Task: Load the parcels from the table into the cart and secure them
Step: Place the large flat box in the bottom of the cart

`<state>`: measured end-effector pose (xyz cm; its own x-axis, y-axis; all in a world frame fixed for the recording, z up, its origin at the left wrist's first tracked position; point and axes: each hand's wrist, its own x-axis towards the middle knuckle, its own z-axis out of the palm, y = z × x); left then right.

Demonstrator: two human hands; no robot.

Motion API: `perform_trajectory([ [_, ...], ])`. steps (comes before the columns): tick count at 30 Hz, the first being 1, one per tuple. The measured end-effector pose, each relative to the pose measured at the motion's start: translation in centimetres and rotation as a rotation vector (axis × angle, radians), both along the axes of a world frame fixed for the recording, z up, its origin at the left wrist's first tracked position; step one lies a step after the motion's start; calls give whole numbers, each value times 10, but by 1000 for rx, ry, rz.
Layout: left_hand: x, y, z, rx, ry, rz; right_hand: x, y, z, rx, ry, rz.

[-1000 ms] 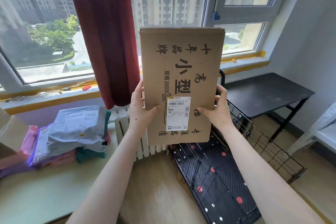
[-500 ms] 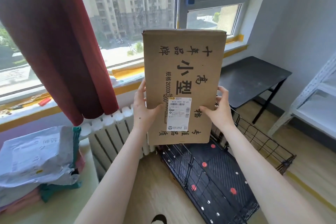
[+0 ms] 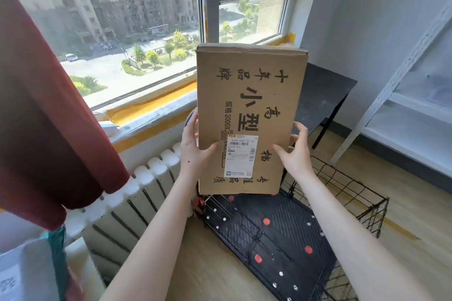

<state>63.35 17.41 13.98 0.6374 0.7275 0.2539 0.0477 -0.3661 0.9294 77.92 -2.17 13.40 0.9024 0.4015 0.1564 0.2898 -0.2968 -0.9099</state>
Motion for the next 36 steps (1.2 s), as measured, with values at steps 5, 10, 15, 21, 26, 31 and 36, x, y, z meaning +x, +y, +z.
perform_trajectory([
  [5,37,15,-17,-24,41,-46,26,6,-15,-9,43,-50],
  [10,79,23,-36,-62,88,-80,59,8,-48,5,140,-48],
  [15,121,26,-63,-88,187,-126,90,7,-84,37,266,-68],
  [21,164,33,-101,-101,324,-200,117,3,-122,43,392,-108],
  [26,187,40,-124,-136,406,-253,123,0,-153,38,529,-136],
  [31,207,49,-155,-167,517,-321,116,6,-189,41,657,-231],
  [36,215,61,-202,-153,627,-362,102,12,-235,50,746,-290],
])
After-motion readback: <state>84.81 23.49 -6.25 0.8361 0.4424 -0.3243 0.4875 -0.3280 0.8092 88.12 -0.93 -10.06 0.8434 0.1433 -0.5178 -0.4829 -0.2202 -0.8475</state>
